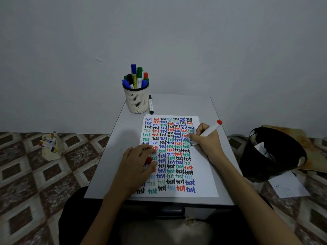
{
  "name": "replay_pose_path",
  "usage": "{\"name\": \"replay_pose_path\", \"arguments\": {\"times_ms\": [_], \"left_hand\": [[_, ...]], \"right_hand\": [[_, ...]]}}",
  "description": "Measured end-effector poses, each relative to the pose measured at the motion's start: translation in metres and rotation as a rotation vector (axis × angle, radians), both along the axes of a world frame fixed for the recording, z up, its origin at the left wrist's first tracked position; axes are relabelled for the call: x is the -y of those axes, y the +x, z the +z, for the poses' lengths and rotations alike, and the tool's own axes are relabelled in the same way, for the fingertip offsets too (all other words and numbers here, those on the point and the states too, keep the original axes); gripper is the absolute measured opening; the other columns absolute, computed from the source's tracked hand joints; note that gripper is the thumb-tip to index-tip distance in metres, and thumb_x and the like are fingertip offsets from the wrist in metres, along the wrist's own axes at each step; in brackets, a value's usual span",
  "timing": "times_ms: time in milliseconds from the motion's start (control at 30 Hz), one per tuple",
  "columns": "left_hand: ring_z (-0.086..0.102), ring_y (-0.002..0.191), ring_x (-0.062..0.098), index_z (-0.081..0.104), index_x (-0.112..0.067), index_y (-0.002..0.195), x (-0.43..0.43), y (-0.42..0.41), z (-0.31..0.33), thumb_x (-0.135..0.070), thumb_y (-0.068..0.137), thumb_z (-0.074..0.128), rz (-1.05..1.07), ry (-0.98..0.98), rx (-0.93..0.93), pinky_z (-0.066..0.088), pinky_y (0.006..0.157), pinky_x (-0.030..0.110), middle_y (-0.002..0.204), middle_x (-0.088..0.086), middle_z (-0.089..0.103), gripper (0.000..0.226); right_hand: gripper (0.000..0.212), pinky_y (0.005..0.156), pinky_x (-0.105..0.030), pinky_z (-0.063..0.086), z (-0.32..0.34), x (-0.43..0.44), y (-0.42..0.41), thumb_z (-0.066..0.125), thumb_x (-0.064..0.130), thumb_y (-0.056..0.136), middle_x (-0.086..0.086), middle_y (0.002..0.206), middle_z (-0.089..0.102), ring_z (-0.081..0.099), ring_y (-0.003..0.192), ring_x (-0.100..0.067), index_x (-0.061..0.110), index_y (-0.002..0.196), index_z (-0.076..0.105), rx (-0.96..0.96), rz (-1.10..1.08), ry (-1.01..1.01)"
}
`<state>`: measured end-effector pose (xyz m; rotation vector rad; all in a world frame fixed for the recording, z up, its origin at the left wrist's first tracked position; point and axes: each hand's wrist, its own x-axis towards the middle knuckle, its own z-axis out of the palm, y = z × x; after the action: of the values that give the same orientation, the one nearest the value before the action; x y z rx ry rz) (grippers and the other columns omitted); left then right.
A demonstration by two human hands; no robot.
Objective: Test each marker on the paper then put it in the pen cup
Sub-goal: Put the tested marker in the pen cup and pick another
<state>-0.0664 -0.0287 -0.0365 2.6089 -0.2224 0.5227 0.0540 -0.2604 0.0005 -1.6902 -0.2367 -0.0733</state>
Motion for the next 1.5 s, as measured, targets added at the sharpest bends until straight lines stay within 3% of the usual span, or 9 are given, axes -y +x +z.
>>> {"name": "replay_pose_path", "arguments": {"times_ms": [200,333,500,633,933,1167,1300,1500], "left_hand": [[0.041,0.12,0.006,0.055,-0.025,0.125,0.0001,-0.0006,-0.0001,-0.05,0.092,0.036,-0.007,-0.005,0.002,0.029,0.109,0.043,0.13,-0.009,0.05,0.046],[0.044,0.119,0.008,0.056,-0.024,0.125,0.0005,0.0004,-0.0005,-0.05,0.091,0.036,-0.001,0.008,0.004,0.031,0.108,0.043,0.13,-0.007,0.051,0.047],[0.044,0.12,0.008,0.056,-0.026,0.125,-0.0002,0.001,-0.002,-0.05,0.091,0.036,0.006,0.011,-0.007,0.031,0.108,0.044,0.131,-0.009,0.051,0.046],[0.047,0.119,0.01,0.057,-0.026,0.123,0.0004,0.002,-0.0021,-0.05,0.091,0.037,0.016,0.026,-0.002,0.032,0.107,0.045,0.129,-0.008,0.052,0.045],[0.045,0.12,0.008,0.057,-0.027,0.123,0.001,0.0015,-0.0002,-0.052,0.09,0.036,0.038,0.041,-0.013,0.031,0.108,0.042,0.129,-0.01,0.052,0.046],[0.045,0.119,0.009,0.058,-0.027,0.122,0.0012,0.0011,0.0004,-0.052,0.09,0.037,0.04,0.039,-0.009,0.032,0.107,0.043,0.129,-0.009,0.052,0.046],[0.046,0.119,0.008,0.057,-0.027,0.122,0.0006,0.0013,0.0003,-0.052,0.09,0.036,0.044,0.043,-0.022,0.031,0.108,0.042,0.129,-0.01,0.051,0.046],[0.047,0.119,0.008,0.058,-0.027,0.122,0.0021,0.0004,0.0015,-0.052,0.089,0.037,0.048,0.045,-0.011,0.031,0.108,0.039,0.128,-0.009,0.052,0.046]], "right_hand": [[0.036,0.063,-0.038,0.049,-0.007,-0.0002,0.0034,0.068,-0.009,0.077,-0.03,0.072,0.053,0.052,0.07,-0.046,0.012,0.063,0.042,-0.02,0.011,-0.049],[0.034,0.062,-0.037,0.051,-0.0087,-0.003,0.0028,0.064,-0.011,0.078,-0.025,0.074,0.055,0.058,0.075,-0.035,0.01,0.065,0.041,-0.021,0.017,-0.077],[0.034,0.056,-0.026,0.045,-0.0066,-0.0013,0.0034,0.06,-0.013,0.076,-0.019,0.066,0.048,0.049,0.065,-0.025,0.011,0.063,0.041,0.001,0.005,-0.037],[0.032,0.058,-0.03,0.046,-0.0081,-0.0029,0.0027,0.062,-0.011,0.08,-0.026,0.072,0.053,0.053,0.069,-0.027,0.009,0.066,0.041,0.011,0.026,-0.086],[0.038,0.053,-0.024,0.046,-0.0077,0.0009,0.0034,0.064,-0.016,0.074,-0.011,0.063,0.047,0.048,0.061,-0.023,0.011,0.061,0.042,0.001,-0.02,-0.047],[0.025,0.062,-0.042,0.048,-0.008,-0.0019,0.0015,0.064,0.004,0.068,-0.033,0.074,0.052,0.054,0.073,-0.046,0.014,0.061,0.042,0.009,-0.027,-0.083],[0.033,0.063,-0.046,0.051,-0.0077,0.0,0.0024,0.067,-0.008,0.072,-0.029,0.071,0.052,0.055,0.071,-0.039,0.012,0.062,0.042,0.003,-0.025,-0.108],[0.037,0.057,-0.029,0.046,-0.0087,0.0012,0.0023,0.062,-0.013,0.075,-0.009,0.059,0.05,0.054,0.06,-0.018,0.013,0.062,0.039,-0.001,-0.083,-0.056]]}}
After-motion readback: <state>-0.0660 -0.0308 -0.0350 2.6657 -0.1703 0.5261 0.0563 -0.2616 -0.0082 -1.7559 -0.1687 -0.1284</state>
